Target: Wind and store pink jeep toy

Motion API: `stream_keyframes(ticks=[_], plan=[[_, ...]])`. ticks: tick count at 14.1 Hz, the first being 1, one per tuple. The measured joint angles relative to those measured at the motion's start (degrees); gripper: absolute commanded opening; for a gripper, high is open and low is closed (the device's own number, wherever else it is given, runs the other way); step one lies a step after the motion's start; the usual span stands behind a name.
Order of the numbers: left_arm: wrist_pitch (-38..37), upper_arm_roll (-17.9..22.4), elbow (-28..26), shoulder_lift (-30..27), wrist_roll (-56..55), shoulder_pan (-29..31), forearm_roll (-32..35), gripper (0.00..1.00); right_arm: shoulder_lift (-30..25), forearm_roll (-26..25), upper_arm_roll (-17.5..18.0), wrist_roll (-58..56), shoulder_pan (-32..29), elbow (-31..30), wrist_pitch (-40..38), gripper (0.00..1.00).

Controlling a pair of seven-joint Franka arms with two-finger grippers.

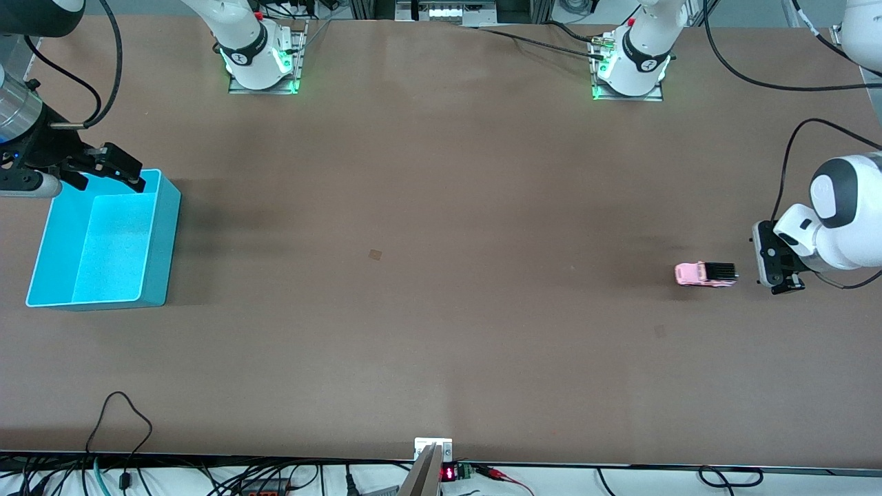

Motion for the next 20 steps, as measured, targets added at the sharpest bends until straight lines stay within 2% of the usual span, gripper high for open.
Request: stream_keyframes(ticks=[3,8,11,14,17,20], plan=[[-9.70,-4.96,4.20,-0.92,-10.74,-0.63,0.00,1.00,0.00,0.00,0.00,-0.02,-0.01,-0.01,-0.01,1.00],[-25.64,-15.58,12.65,-1.34,-35.75,-1.76,0.00,1.00,0.01,0.00,-0.18,-0.04,-0.02,-0.20,-0.02,1.00],[-29.81,-18.03,15.64,-2.83,-49.54,-3.74,-0.01,1.00,0.01,0.00,-0.27,-0.05,-0.03,-0.26,-0.02,1.00],[-30.56,-14.49,15.78,-7.52,-61.78,-10.78,-1.36,1.00,0.01,0.00,-0.30,-0.06,-0.03,-0.26,-0.02,1.00],[-30.23,-4.32,14.09,-13.70,-74.75,-19.91,-6.30,1.00,0.01,0.00,-0.33,-0.06,-0.03,-0.27,-0.02,1.00],[-25.07,3.43,9.62,-19.74,-85.35,-24.10,-7.93,1.00,0.01,0.00,-0.36,-0.07,-0.03,-0.29,-0.02,1.00]])
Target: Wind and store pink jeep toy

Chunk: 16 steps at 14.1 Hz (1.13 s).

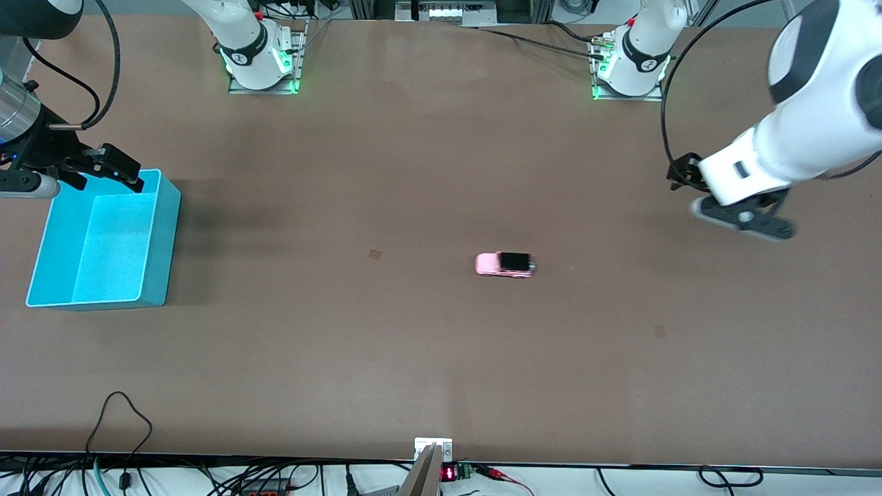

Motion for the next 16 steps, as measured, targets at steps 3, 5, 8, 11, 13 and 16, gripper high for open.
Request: stream_keyframes(ticks=[3,5,8,11,13,16], plan=[[4.49,7.25,-4.00,-5.06,-3.25,-2.53,-0.39,1.00,0.00,0.00,-0.06,-0.05,-0.01,-0.03,0.00,1.00],[4.65,9.33,-4.76,-6.81,-3.40,-2.62,-2.04,1.00,0.00,0.00,-0.06,-0.16,-0.01,-0.17,0.00,1.00],[3.76,9.66,-4.98,-7.71,-1.31,-2.69,-2.60,1.00,0.00,0.00,-0.07,-0.34,-0.01,-0.29,0.00,1.00],[3.44,9.75,-4.98,-7.69,0.76,-2.68,-2.61,1.00,0.00,0.00,-0.12,-0.37,-0.01,-0.38,0.00,1.00],[3.40,9.79,-4.98,-7.69,0.99,-2.68,-2.61,1.00,0.00,0.00,-0.16,-0.38,-0.01,-0.63,0.00,1.00],[3.39,9.81,-4.98,-7.69,1.10,-2.70,-2.61,1.00,0.01,0.00,-0.23,-0.39,-0.02,-1.29,0.00,1.00]])
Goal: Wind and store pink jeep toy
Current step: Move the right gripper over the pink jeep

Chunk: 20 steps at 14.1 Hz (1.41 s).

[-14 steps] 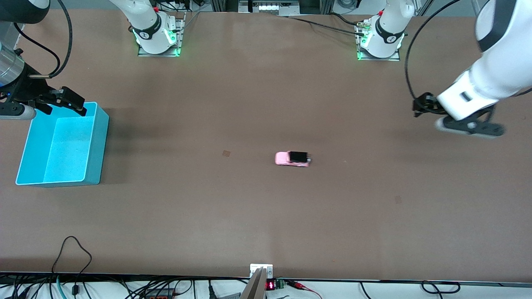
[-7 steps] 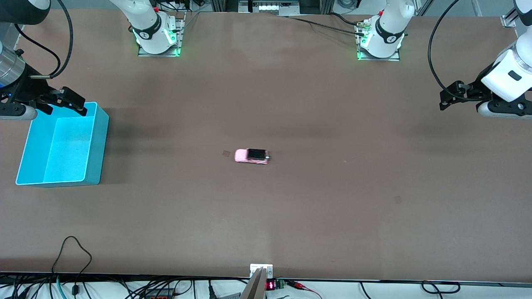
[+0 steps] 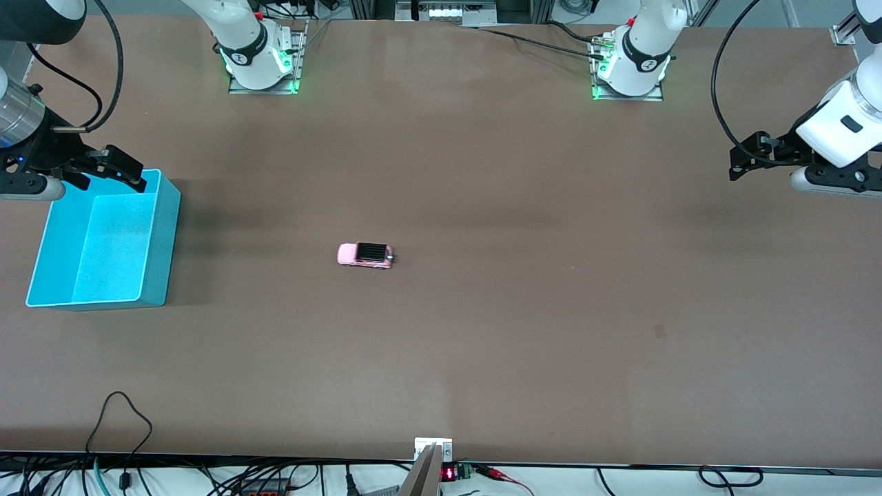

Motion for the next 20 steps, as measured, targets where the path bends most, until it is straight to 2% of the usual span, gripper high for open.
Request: stream_keyframes(ticks=[4,8,13,17,20], plan=[[-0.03,-0.04,0.00,0.00,0.05,-0.29,0.00,1.00,0.03,0.00,-0.03,-0.87,0.00,-1.23,0.00,1.00],[-0.07,-0.01,0.00,0.00,0.05,-0.31,0.00,1.00,0.28,0.03,0.41,-4.04,0.49,-5.12,0.96,1.00],[-0.12,0.01,0.00,0.00,0.06,-0.31,0.00,1.00,1.16,0.05,1.01,-7.96,7.01,-10.22,4.97,1.00],[-0.29,0.06,0.00,0.00,0.36,-0.31,0.00,1.00,3.48,0.10,1.12,-17.16,10.33,-11.95,6.43,1.00],[-0.34,0.15,0.00,0.01,0.45,-0.31,0.00,1.00,6.59,4.73,1.13,-27.94,11.06,-12.26,8.23,1.00]])
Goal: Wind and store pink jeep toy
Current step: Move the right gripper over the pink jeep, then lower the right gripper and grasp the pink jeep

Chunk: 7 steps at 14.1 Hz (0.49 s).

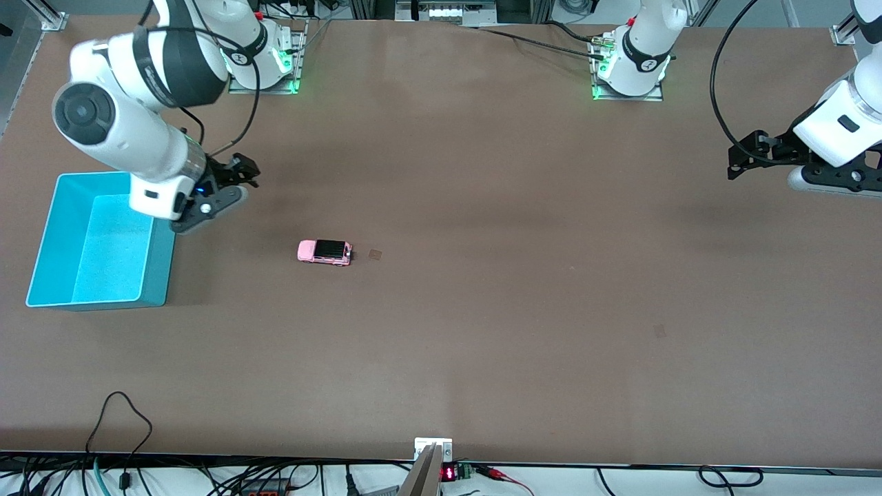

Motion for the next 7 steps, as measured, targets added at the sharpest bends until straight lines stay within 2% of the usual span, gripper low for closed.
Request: stream_keyframes(ticks=[4,7], plan=[[-0.05,0.04,0.00,0.02,0.19,0.00,0.00,1.00,5.39,2.78,-0.01,-14.55,2.40,-0.80,8.43,1.00],[-0.09,0.07,0.00,0.03,0.28,0.00,0.00,1.00,8.44,2.83,0.08,-16.74,7.83,-5.14,21.81,1.00]])
